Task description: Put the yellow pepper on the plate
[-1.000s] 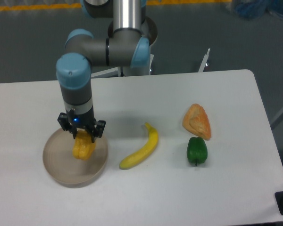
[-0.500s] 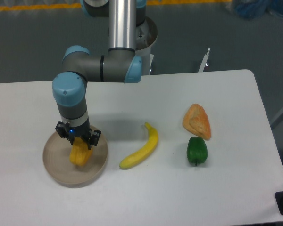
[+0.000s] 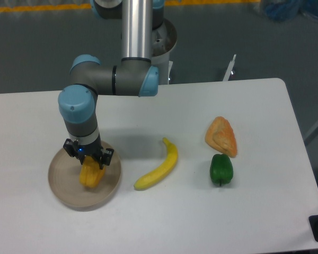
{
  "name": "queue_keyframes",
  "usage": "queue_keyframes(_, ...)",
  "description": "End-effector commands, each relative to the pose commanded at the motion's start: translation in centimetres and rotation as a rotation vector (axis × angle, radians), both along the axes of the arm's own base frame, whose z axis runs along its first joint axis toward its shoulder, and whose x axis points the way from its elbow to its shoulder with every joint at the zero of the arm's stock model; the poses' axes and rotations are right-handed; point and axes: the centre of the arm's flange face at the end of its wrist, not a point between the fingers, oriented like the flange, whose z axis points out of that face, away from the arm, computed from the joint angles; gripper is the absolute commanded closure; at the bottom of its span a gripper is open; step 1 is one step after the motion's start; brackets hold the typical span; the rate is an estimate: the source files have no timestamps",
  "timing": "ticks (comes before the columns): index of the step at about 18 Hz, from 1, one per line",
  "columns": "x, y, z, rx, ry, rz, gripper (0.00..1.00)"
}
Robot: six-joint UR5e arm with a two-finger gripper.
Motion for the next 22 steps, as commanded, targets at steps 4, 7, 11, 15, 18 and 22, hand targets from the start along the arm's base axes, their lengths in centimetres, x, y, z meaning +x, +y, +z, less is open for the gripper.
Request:
queue_keyframes(4, -0.1, -0.1, 0.8, 0.010, 0.017, 0.000, 0.00)
queue_keyframes(7, -0.1, -0.2, 1.9, 0.028, 0.022, -0.001, 0.00)
queue_keyframes(11, -0.9, -0.6, 4.8, 0.075, 0.037, 0.011, 0.00)
queue_keyframes(15, -6.9, -2.1, 8.1, 0.097, 0.131, 0.045, 0.00)
queue_keyframes(18, -12.7, -4.2, 10.1, 0.095, 0.172, -0.014, 0.00)
queue_keyframes(22, -20.1, -6.4, 10.5, 0.064, 0.224, -0.074, 0.00)
